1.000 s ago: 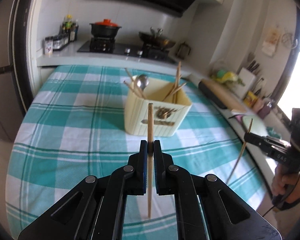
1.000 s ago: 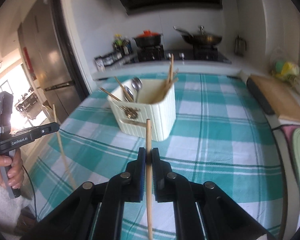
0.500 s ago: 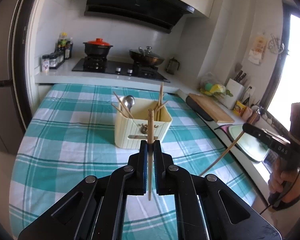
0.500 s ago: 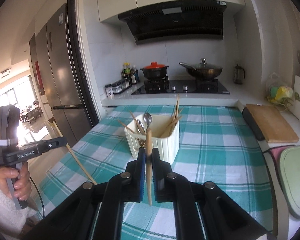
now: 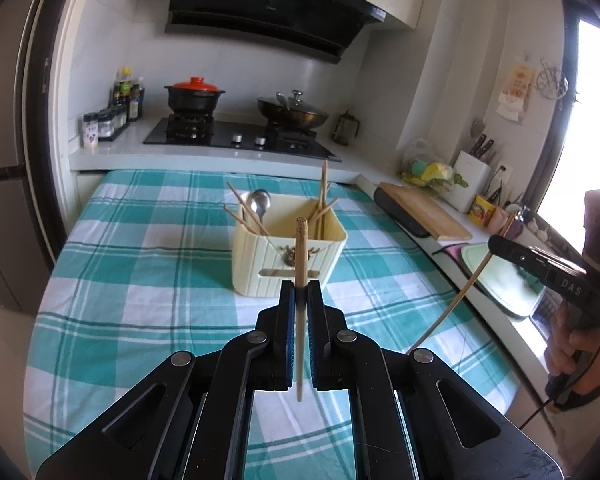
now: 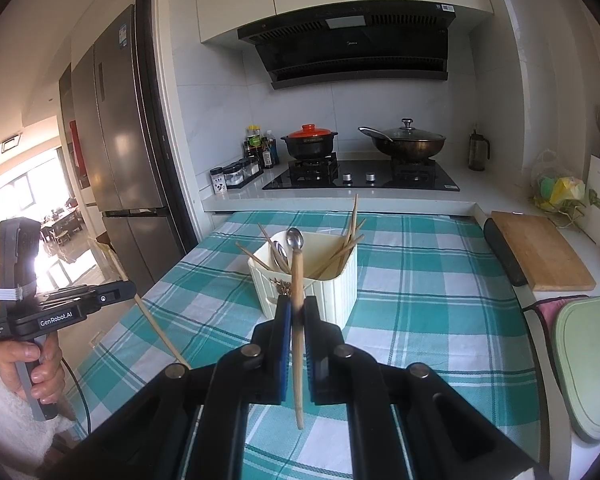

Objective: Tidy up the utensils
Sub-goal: 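Carry both chopsticks over the cream caddy and open both tools to drop them in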

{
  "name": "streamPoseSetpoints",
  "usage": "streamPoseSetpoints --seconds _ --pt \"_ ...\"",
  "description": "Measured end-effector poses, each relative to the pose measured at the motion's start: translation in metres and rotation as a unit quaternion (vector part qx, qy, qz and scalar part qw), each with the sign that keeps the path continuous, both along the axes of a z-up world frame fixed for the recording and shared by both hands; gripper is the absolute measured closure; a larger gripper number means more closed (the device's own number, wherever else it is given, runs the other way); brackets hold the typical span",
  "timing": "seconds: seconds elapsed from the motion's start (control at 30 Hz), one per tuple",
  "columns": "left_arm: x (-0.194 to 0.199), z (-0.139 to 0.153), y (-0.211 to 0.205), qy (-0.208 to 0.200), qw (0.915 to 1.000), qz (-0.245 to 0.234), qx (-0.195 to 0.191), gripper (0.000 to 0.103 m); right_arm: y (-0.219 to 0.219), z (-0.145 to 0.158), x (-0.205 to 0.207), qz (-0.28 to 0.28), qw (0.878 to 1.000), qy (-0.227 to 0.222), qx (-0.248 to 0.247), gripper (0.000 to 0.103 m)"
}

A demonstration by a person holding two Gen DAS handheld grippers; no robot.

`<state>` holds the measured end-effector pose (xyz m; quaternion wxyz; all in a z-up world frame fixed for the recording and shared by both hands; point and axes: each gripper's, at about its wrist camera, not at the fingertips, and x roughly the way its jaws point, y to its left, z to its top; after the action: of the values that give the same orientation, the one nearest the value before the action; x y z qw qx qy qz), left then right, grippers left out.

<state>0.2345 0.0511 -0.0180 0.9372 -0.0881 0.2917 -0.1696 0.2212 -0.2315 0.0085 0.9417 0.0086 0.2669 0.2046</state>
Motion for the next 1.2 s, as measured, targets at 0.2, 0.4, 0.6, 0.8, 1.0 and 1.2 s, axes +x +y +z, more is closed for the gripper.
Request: streamPoseSetpoints --seconds 0.2,0.4,0.6,0.8,1.0,1.2 --pt "0.012 0.031 0.004 -0.024 0.9997 -0.001 -0.009 0.099 0.001 0.011 0.017 -0.003 1.000 -0.004 -0.007 0.097" --pt "0.041 0.091 -0.005 -0.102 0.9948 0.006 -0.003 0.099 0.009 0.042 0.057 -0.005 1.000 -0.029 -0.009 0.097" --pt "0.093 0.117 -0.028 -0.159 0.9865 0.034 0.020 0.099 0.027 0.075 0.093 -0.003 0.996 -0.089 -0.008 0.097" --pt "0.152 0.089 -0.048 -0.125 0.9909 0.044 0.023 0.099 0.045 0.062 0.139 -0.012 0.994 -0.109 -0.004 0.097" --pt "0.200 0.036 -0.058 -0.035 0.9980 0.027 0.045 0.099 0.057 0.010 0.196 -0.002 1.000 -0.019 -0.007 0.097" --pt "0.237 -0.010 -0.067 0.047 0.9953 0.029 0.079 0.098 0.068 -0.040 0.245 -0.002 0.998 0.065 -0.018 0.095"
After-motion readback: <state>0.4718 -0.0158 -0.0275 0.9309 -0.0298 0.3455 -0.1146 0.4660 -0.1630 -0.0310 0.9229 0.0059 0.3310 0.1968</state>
